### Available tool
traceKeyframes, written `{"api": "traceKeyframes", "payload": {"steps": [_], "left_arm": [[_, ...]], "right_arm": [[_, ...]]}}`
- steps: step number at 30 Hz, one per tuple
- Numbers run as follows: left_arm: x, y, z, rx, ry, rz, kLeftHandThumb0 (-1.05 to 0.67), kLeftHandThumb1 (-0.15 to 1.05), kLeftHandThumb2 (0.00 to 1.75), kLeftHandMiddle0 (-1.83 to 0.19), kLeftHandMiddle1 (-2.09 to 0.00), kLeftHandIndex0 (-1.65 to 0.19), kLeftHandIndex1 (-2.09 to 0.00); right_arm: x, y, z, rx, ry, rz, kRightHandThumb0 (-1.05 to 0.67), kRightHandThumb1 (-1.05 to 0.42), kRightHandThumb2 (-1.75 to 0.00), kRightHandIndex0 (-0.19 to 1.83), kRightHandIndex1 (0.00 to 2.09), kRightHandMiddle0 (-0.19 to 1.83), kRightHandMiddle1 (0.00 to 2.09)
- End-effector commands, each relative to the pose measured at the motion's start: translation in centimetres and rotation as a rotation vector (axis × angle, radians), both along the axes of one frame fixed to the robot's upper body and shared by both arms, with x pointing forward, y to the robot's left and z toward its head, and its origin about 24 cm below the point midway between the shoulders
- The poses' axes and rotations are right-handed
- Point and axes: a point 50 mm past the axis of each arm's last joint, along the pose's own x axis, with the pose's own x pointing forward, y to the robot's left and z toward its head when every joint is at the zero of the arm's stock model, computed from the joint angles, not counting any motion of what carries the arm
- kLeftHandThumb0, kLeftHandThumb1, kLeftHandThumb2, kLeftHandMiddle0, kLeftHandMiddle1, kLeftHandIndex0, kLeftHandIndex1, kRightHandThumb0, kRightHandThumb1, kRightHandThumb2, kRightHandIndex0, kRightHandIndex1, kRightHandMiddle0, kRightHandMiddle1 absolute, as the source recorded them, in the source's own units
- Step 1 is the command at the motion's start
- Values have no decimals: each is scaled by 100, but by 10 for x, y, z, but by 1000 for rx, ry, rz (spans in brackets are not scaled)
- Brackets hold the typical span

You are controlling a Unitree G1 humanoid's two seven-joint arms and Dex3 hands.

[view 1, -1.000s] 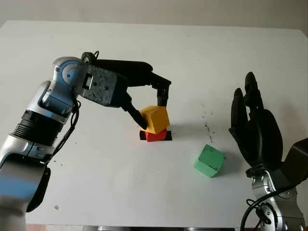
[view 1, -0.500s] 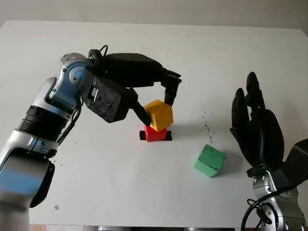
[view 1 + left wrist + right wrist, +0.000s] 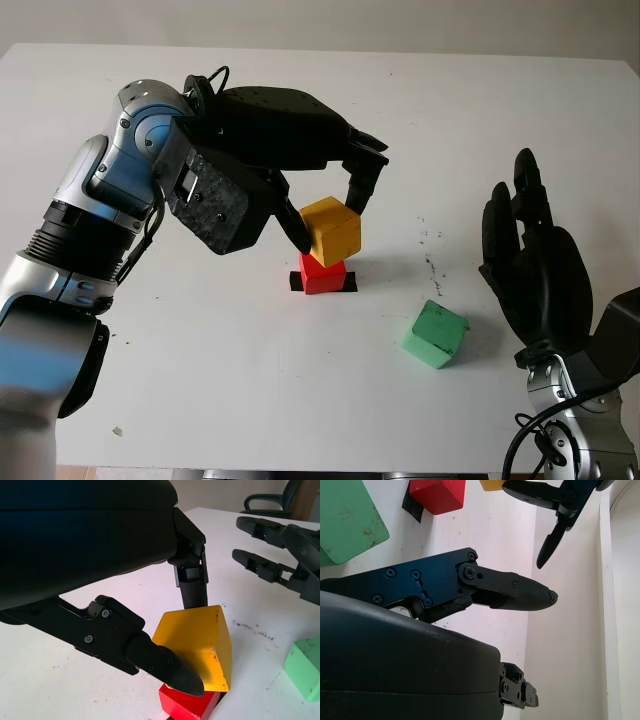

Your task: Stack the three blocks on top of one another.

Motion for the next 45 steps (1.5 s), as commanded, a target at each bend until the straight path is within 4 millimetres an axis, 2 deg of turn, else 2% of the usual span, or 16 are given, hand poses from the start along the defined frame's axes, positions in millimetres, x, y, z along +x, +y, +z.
{"api": "traceKeyframes", "payload": {"steps": [1,5,16,22,32,38,42,45], "left_arm": [[-2,-4,10,19,-30,-31,-45,96,5,-16,-5,-39,-138],[-1,-8,8,51,-37,-63,-45,93,5,-18,-6,-46,-130],[2,-15,-4,102,-122,-133,-51,91,5,-19,-6,-50,-133],[3,-18,-11,110,-207,-181,-47,91,5,-18,-5,-43,-145],[5,-18,-15,105,-262,-198,-42,92,6,-15,-5,-36,-151],[6,-18,-17,126,-284,-203,-40,92,5,-16,-5,-39,-147],[6,-18,-19,137,-277,-204,-49,90,5,-16,-5,-41,-149],[6,-17,-19,139,-278,-207,-48,90,5,-16,-5,-42,-149]], "right_arm": [[-5,-3,5,-17,-16,-12,-61,-105,-56,-19,0,-18,5],[-8,-5,6,-27,-10,-32,-64,-105,-53,-19,1,-16,6],[-10,-7,6,-36,-8,-42,-66,-105,-49,-19,3,-15,5],[-11,-7,7,-27,-8,-45,-66,-105,-48,-19,3,-15,6],[-12,-7,7,-37,-4,-55,-67,-105,-48,-19,5,-14,6],[-11,-6,7,-33,-4,-54,-66,-105,-47,-18,5,-14,6],[-12,-7,7,-37,-7,-54,-67,-105,-48,-19,5,-14,6],[-12,-7,7,-32,-6,-54,-66,-105,-47,-19,5,-14,5]]}}
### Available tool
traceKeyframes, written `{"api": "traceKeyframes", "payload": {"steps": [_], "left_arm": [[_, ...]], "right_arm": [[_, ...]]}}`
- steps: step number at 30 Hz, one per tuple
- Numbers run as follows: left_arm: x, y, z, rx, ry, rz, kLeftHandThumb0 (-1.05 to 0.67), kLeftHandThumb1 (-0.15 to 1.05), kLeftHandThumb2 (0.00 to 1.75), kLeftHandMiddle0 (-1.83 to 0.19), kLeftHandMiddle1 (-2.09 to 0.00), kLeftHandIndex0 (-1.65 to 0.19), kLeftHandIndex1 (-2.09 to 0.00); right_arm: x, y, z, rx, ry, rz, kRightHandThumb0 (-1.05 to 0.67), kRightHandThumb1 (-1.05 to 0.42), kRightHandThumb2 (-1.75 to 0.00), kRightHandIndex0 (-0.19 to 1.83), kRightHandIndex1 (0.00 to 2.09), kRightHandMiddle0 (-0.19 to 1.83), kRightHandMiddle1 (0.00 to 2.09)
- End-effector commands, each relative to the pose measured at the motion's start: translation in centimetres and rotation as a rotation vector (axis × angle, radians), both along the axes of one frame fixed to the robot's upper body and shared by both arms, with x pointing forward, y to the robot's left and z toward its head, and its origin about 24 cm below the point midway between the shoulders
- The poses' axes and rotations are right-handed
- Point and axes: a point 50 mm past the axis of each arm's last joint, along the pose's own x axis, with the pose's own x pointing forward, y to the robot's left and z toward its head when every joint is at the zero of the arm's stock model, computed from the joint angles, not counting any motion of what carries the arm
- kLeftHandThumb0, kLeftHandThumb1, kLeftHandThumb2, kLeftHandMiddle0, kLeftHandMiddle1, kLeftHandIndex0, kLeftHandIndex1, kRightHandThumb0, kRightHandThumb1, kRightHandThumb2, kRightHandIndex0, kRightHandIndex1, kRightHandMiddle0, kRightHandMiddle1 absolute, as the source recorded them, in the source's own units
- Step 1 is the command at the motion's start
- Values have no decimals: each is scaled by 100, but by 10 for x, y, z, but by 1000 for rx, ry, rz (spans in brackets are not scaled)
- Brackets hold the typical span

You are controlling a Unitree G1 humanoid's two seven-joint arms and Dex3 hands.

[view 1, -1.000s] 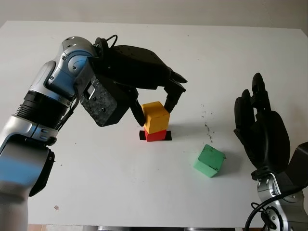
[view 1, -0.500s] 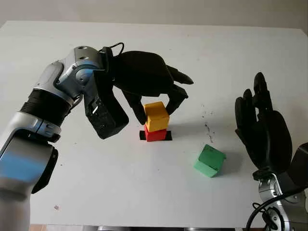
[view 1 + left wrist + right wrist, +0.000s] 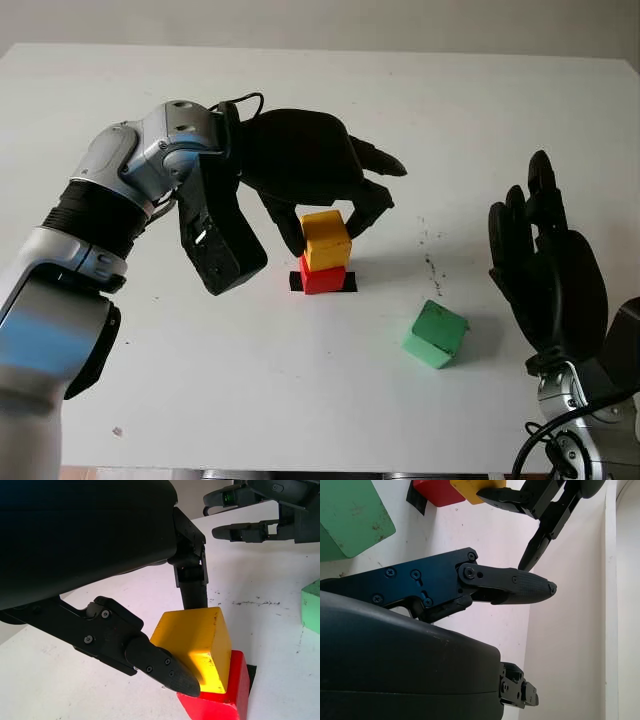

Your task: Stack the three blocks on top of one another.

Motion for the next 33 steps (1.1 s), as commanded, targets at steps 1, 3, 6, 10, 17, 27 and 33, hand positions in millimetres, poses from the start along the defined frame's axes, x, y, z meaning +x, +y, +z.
{"api": "traceKeyframes", "payload": {"steps": [1,3,6,10,17,27,33], "left_arm": [[0,-1,8,12,-22,-5,-47,90,5,-16,-5,-42,-149],[0,-1,8,19,-17,2,-45,91,6,-15,-5,-42,-149],[0,0,8,29,-3,11,-49,92,6,-15,-5,-41,-151],[0,0,8,30,7,12,-53,92,6,-14,-5,-42,-152],[-1,0,6,33,18,-3,-55,93,6,-14,-5,-40,-153],[-1,1,-1,33,47,3,-57,94,6,-13,-5,-41,-146],[-1,1,-4,23,43,-8,-58,94,6,-10,-4,-33,-140]], "right_arm": [[-3,-2,3,-4,-14,-7,-65,-105,-48,-19,5,-14,5],[-2,-2,3,-4,-15,-6,-64,-105,-48,-19,5,-14,5],[-2,-2,3,-17,-13,2,-65,-105,-49,-19,4,-15,5],[-2,-2,3,-19,-9,-1,-66,-105,-49,-19,4,-14,5],[-3,-2,3,-14,-10,-1,-65,-105,-49,-19,4,-14,5],[-5,-2,2,-4,-8,-1,-65,-105,-49,-19,4,-15,5],[-6,-3,2,-10,-6,1,-65,-105,-50,-19,4,-15,5]]}}
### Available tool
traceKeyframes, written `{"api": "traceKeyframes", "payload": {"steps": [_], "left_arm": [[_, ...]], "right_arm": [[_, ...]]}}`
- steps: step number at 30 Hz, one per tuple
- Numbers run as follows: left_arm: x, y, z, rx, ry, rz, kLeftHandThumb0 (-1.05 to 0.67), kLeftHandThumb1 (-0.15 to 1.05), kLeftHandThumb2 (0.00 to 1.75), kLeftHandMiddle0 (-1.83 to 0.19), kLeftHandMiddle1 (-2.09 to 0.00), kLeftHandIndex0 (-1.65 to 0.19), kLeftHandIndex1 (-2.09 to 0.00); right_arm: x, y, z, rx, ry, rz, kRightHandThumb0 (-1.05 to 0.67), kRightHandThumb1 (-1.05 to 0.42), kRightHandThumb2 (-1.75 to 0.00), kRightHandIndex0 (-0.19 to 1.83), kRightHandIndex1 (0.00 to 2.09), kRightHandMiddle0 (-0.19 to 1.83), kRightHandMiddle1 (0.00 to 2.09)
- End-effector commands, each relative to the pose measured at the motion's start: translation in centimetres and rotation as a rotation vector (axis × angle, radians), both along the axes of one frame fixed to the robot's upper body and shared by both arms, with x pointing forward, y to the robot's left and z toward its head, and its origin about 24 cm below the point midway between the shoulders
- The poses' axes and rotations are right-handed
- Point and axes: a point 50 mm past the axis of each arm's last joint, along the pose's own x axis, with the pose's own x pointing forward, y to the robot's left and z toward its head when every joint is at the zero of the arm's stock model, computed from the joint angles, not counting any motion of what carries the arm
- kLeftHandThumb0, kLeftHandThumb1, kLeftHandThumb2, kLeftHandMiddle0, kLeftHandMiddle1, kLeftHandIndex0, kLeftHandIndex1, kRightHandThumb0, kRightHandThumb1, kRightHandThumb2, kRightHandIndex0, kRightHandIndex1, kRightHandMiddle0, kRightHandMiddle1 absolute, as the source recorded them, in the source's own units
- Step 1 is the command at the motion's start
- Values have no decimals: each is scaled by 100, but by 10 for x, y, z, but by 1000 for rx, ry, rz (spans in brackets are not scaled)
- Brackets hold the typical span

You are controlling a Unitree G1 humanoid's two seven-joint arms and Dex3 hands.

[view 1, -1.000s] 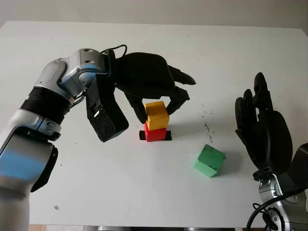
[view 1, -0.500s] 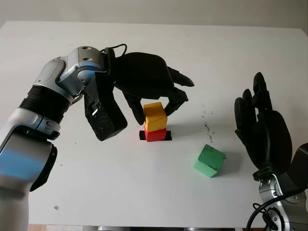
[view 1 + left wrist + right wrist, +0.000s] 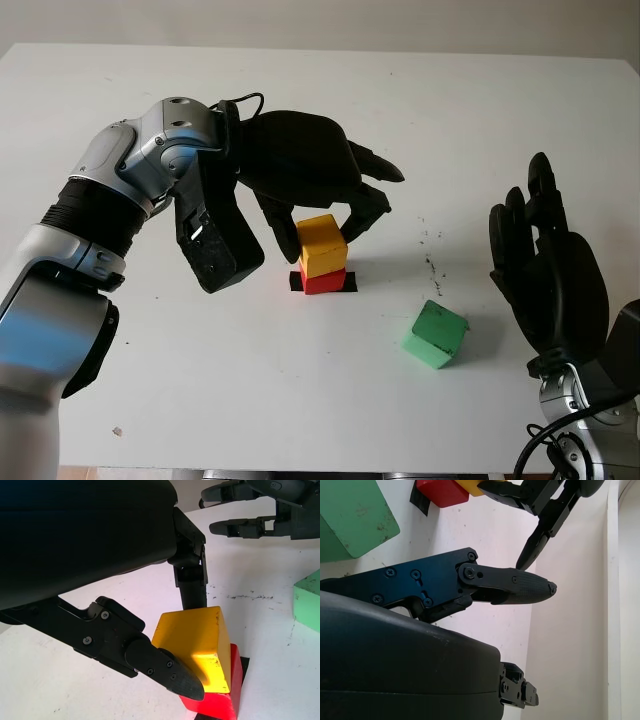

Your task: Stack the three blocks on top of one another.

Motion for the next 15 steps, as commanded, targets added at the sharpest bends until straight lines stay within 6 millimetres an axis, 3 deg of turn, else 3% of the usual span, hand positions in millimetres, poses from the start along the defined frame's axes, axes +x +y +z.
{"api": "traceKeyframes", "payload": {"steps": [1,9,15], "left_arm": [[0,1,-5,-2,1,-7,-58,94,5,-9,-4,-31,-138],[1,2,-5,22,-51,-18,-61,93,5,11,-5,-17,-49],[0,4,-6,28,-86,-25,-61,89,4,19,-5,-6,-13]], "right_arm": [[-4,-2,3,-9,-13,-2,-65,-105,-50,-19,4,-15,5],[-4,-3,3,-7,-18,-5,-66,-105,-49,-19,5,-14,6],[-3,-1,2,17,-13,5,-65,-105,-48,-19,3,-15,5]]}}
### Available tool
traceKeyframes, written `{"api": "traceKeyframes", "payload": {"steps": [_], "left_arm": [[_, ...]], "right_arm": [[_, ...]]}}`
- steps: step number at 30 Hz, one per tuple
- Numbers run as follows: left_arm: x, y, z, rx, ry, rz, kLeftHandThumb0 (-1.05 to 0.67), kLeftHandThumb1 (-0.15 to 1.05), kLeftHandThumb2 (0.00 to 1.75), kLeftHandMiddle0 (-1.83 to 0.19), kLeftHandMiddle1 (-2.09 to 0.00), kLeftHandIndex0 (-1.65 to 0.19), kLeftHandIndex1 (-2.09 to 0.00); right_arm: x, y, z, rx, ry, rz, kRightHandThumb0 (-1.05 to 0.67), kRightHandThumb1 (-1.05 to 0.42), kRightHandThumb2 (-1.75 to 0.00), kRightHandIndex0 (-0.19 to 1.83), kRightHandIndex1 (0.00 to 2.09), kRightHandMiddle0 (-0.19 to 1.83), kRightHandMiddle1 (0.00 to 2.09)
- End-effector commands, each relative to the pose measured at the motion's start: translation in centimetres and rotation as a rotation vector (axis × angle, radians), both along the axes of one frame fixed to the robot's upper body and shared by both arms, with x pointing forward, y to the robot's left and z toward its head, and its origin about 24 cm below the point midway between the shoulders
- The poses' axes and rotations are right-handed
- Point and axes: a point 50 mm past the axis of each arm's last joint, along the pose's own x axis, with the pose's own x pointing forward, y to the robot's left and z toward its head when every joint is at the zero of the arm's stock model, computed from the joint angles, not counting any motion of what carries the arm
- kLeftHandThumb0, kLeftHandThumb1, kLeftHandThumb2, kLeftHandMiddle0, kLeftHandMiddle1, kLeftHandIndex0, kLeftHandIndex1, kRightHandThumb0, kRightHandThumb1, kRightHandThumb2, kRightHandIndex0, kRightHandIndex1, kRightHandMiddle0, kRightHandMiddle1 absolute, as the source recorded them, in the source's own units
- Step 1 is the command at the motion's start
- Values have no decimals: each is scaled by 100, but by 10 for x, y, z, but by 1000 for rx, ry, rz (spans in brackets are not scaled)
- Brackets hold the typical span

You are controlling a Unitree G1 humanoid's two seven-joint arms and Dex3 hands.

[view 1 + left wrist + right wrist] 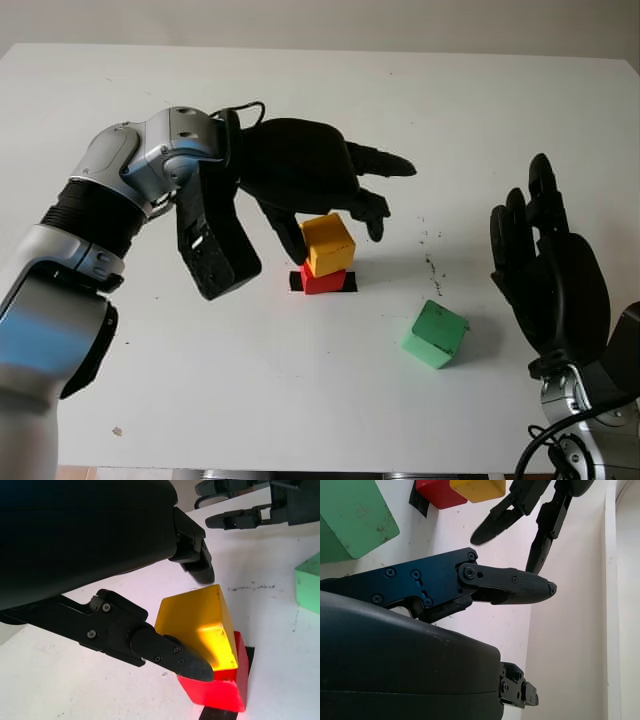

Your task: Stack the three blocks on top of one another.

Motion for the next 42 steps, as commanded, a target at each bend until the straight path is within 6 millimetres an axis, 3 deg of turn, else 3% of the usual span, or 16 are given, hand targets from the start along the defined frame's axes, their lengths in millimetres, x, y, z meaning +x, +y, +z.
{"api": "traceKeyframes", "payload": {"steps": [1,12,17,23,28,31,33,35,42], "left_arm": [[-2,1,1,-4,-19,-9,-59,88,4,19,-5,-5,-11],[-5,14,4,22,-14,36,-69,87,5,19,-3,-7,-9],[-9,29,16,-1,20,144,-74,83,4,19,0,4,-3],[-10,62,32,-168,96,323,-82,83,5,19,0,13,-2],[-10,100,39,-585,350,455,-88,95,8,19,0,19,-1],[-11,117,26,-854,510,488,-87,103,18,19,0,19,0],[-14,128,10,-1017,560,519,-87,104,41,19,0,19,0],[-16,134,-2,-1116,585,542,-86,105,52,19,0,19,0],[-30,144,-65,-1451,900,651,-77,105,59,19,0,19,0]], "right_arm": [[-3,-1,2,1,-10,-6,-65,-105,-48,-19,3,-15,5],[0,-2,1,-5,-9,5,-64,-105,-51,-19,3,-16,5],[2,-2,0,-17,-10,14,-65,-105,-51,-19,1,-16,5],[4,1,1,-5,-14,28,-63,-105,-53,-19,0,-17,5],[6,-1,4,-24,-24,24,-64,-105,-54,-19,1,-17,5],[9,-3,7,-37,-28,23,-64,-105,-51,-19,2,-16,6],[11,-5,11,-67,-36,34,-64,-105,-52,-19,1,-17,5],[14,-8,15,-110,-37,42,-64,-105,-54,-19,0,-17,5],[29,-21,41,-341,-70,69,-66,-105,-50,-17,3,-14,7]]}}
